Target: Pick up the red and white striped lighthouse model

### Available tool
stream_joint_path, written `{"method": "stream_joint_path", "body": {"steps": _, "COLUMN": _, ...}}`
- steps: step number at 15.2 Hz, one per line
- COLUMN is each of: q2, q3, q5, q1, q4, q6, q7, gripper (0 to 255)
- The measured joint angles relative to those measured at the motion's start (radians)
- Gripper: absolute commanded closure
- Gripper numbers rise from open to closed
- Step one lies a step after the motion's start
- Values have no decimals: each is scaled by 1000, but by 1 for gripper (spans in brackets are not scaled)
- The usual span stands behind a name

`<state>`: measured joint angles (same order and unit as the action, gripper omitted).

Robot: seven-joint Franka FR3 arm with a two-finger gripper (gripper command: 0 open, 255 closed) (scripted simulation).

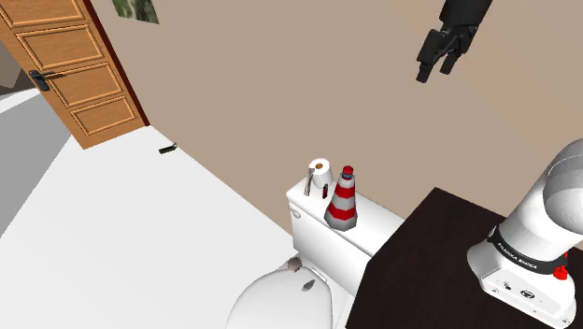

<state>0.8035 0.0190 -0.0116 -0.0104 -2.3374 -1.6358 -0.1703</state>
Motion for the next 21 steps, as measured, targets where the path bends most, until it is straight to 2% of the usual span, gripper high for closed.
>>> {"method": "stream_joint_path", "body": {"steps": 3, "q2": -18, "q3": 13, "q5": -7, "q1": 4, "q4": -21, "q6": -27, "q7": -26, "gripper": 0}}
{"method": "stream_joint_path", "body": {"steps": 10, "q2": -200, "q3": 70, "q5": -31, "q1": 28, "q4": -77, "q6": -202, "q7": -156, "gripper": 0}}
{"method": "stream_joint_path", "body": {"steps": 21, "q2": -580, "q3": 137, "q5": -35, "q1": 64, "q4": -73, "q6": -476, "q7": -368, "gripper": 0}}
